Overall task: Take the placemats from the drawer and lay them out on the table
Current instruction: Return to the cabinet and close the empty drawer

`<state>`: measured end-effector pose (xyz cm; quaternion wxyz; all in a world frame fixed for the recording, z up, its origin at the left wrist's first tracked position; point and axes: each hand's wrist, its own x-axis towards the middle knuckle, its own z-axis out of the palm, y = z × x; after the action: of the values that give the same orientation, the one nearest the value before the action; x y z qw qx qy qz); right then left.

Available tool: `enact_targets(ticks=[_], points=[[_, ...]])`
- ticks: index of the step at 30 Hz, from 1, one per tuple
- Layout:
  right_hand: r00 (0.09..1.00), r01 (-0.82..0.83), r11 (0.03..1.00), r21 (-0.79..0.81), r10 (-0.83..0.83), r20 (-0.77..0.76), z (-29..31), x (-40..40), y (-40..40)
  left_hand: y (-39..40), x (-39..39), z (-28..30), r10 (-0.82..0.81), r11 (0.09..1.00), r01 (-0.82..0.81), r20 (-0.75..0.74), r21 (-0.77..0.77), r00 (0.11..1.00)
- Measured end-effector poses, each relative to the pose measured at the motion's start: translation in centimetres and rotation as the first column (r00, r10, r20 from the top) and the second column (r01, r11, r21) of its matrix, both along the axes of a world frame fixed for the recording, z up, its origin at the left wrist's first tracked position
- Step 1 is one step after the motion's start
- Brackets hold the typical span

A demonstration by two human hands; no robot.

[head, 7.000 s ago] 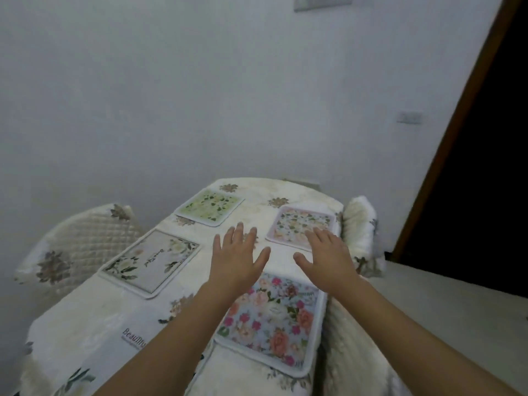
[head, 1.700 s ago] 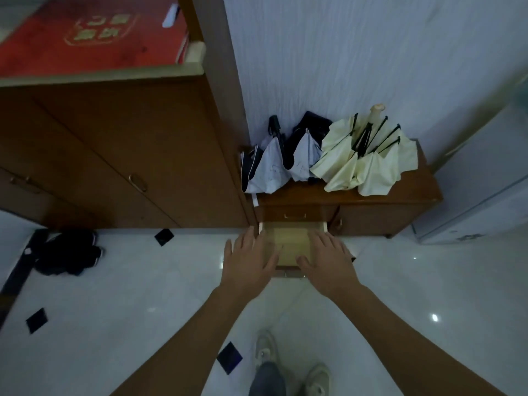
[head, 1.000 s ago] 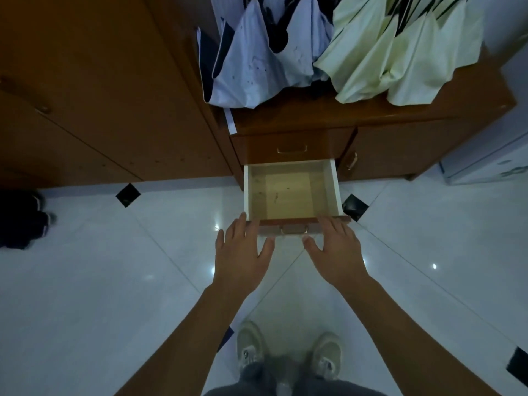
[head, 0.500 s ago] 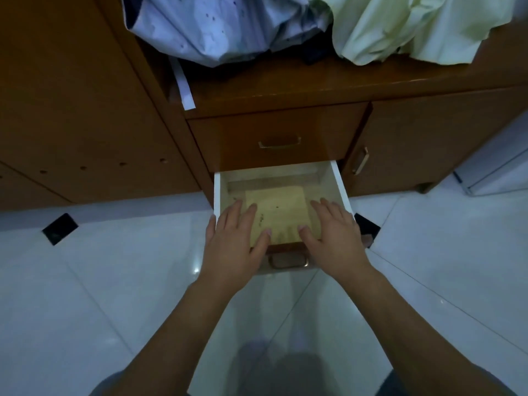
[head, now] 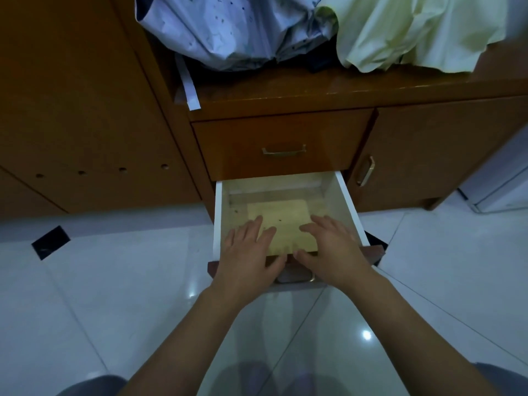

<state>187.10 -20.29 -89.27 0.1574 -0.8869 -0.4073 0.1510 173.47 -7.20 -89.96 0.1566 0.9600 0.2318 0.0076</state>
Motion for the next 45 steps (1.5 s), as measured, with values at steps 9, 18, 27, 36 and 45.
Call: enact_targets(ticks=[9, 18, 27, 36, 45], points=[[0.998, 0.015, 0.998, -0.060, -0.012, 0.060, -1.8, 1.1, -0.2, 0.5, 1.0, -1.4, -0.073, 0.995, 0.077, -0.061, 0.065, 0.995], [0.991, 0.088, 0.996, 0.008, -0.089, 0.103, -3.8, 2.1, 0.2, 1.0, 1.8, -2.4, -0.088, 0.991, 0.096, -0.085, 0.091, 0.992], [0.999, -0.022, 0.982, 0.186, 0.027, -0.022, -2.8, -3.2, 0.3, 2.0, 0.8, -2.7, 0.078, 0.997, -0.077, -0.073, 0.023, 0.994], [0.981, -0.192, 0.927, -0.321, 0.170, -0.094, -6.8, -5.9, 0.9, 2.1, -0.1, -2.3, 0.137, 0.991, -0.135, -0.203, 0.026, 0.970], [0.995, -0.100, 0.943, -0.317, 0.085, -0.059, -7.9, -6.3, 2.1, 2.4, -1.0, -3.2, 0.120, 0.993, -0.112, -0.214, 0.047, 0.969]])
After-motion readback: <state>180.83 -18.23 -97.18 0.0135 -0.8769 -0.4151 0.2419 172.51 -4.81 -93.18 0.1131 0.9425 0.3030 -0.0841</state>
